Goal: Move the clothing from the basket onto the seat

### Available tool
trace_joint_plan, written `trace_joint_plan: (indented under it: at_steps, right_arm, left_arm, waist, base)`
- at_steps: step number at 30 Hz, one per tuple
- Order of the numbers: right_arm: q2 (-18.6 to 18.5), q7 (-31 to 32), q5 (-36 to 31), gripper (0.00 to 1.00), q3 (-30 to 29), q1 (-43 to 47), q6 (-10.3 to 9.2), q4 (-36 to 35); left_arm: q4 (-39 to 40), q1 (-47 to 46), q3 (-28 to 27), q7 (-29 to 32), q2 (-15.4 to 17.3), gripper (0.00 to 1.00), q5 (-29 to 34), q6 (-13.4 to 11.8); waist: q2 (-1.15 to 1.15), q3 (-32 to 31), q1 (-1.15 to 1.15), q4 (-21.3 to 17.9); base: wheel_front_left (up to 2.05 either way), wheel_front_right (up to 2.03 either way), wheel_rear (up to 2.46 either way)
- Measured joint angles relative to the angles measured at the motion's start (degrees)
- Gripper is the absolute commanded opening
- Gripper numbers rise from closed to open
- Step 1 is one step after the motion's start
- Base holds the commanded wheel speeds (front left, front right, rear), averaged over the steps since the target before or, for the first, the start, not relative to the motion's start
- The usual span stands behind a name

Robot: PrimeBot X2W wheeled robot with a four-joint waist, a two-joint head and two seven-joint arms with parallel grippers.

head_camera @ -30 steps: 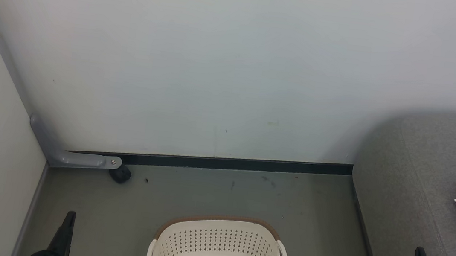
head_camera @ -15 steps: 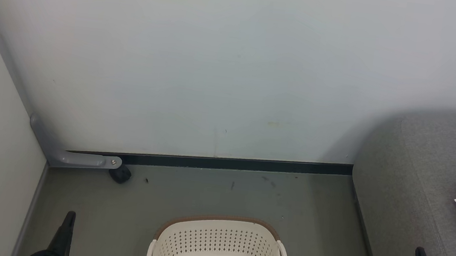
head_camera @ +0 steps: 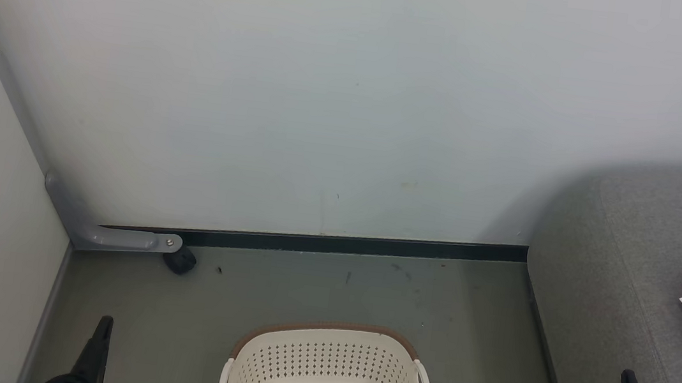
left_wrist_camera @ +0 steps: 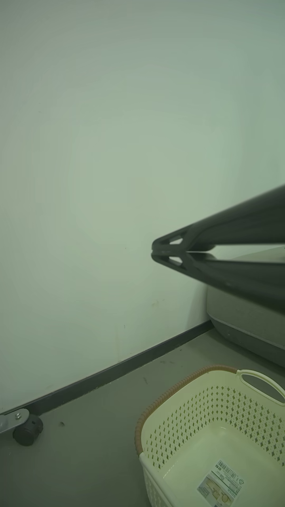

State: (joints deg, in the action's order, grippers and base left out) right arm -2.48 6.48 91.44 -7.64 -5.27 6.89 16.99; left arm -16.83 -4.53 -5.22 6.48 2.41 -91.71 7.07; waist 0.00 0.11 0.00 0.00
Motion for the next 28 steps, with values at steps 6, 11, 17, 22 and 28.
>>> trace_joint_plan:
  at_steps: [6, 11, 17, 22, 28]
  right_arm:
    - [0.00, 0.00, 0.00, 0.00, 0.00, 0.00, 0.00, -0.01]
    - [0.00, 0.00, 0.00, 0.00, 0.00, 0.00, 0.00, -0.01]
    - [0.00, 0.00, 0.00, 0.00, 0.00, 0.00, 0.00, -0.01]
    - [0.00, 0.00, 0.00, 0.00, 0.00, 0.00, 0.00, -0.01]
    - [0.00, 0.00, 0.00, 0.00, 0.00, 0.00, 0.00, -0.01]
  left_arm:
    - [0.00, 0.00, 0.00, 0.00, 0.00, 0.00, 0.00, 0.00]
    - [0.00, 0.00, 0.00, 0.00, 0.00, 0.00, 0.00, 0.00]
    - [0.00, 0.00, 0.00, 0.00, 0.00, 0.00, 0.00, 0.00]
    - [0.01, 0.00, 0.00, 0.00, 0.00, 0.00, 0.00, 0.00]
    - [0.01, 0.00, 0.00, 0.00, 0.00, 0.00, 0.00, 0.00]
  waist:
    - [0.00, 0.00, 0.00, 0.00]
    - [0.00, 0.00, 0.00, 0.00]
    - [0.00, 0.00, 0.00, 0.00]
    - [0.00, 0.00, 0.00, 0.00]
    - [0.00, 0.00, 0.00, 0.00]
  base:
    - [0.00, 0.00, 0.00]
    - [0.00, 0.00, 0.00]
    - [0.00, 0.00, 0.00]
    - [0.00, 0.00, 0.00]
    - [0.00, 0.00, 0.00]
